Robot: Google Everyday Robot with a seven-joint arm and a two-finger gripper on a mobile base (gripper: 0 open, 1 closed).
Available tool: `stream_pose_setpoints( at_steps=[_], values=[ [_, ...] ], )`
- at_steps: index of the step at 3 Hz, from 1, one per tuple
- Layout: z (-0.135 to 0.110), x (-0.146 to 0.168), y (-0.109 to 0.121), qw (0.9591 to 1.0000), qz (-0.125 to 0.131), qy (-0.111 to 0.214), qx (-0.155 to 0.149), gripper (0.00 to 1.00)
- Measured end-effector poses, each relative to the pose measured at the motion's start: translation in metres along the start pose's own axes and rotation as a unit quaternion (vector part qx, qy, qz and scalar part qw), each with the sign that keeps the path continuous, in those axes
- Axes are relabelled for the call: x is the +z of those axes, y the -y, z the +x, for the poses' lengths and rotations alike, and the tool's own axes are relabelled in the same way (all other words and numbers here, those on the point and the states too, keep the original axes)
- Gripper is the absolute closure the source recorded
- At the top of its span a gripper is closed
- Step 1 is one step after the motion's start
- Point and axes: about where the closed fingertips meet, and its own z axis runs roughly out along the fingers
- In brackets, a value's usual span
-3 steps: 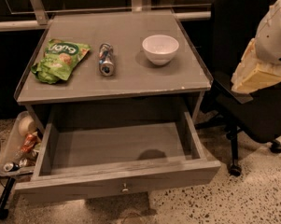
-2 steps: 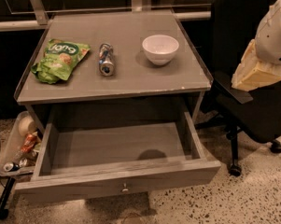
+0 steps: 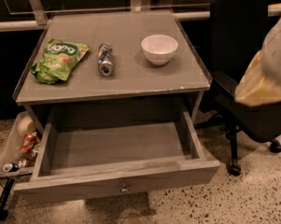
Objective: Close top drawer
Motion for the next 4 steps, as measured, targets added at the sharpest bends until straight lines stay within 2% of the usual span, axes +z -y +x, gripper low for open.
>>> stream_pose_setpoints(
  at_steps=[1,2,3,4],
  values=[
    [0.010,0.036,-0.049,0.9994,-0.027,-0.022,0.005,1.00],
    [0.029,0.097,-0.092,0.9958,-0.077,-0.046,0.019,1.00],
    [0.040,0.112,-0.110,0.9932,-0.098,-0.059,0.019,1.00],
    [0.040,0.112,-0.110,0.9932,-0.098,-0.059,0.019,1.00]
  ],
)
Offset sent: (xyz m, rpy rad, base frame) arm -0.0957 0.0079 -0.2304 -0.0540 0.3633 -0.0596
